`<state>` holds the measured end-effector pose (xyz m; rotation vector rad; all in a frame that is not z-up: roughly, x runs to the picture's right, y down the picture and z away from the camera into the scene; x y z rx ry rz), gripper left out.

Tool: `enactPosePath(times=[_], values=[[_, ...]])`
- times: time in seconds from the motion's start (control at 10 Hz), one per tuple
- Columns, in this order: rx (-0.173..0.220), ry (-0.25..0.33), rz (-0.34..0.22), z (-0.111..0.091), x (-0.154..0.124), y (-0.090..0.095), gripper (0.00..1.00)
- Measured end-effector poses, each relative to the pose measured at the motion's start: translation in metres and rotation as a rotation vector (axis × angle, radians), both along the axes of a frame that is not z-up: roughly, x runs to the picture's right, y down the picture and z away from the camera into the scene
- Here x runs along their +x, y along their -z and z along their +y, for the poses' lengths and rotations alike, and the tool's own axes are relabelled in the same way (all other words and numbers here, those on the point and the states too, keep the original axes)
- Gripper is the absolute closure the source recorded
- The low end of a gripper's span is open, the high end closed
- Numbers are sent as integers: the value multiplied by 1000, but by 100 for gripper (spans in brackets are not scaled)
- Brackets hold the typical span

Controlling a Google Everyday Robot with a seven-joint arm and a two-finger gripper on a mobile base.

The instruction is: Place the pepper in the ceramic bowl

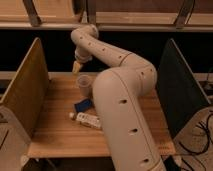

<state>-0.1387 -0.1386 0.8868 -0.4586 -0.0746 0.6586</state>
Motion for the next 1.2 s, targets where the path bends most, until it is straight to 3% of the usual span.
enactPosePath(times=[0.4, 0.6, 0.9, 1.1, 1.2], values=[[31, 41, -33, 45, 11, 28, 20], [54, -1, -25, 84, 41, 58, 20], [66, -186, 74, 150, 123, 99, 20], [53, -345, 159, 178, 169, 113, 20], [48, -396, 183, 187, 182, 117, 20]])
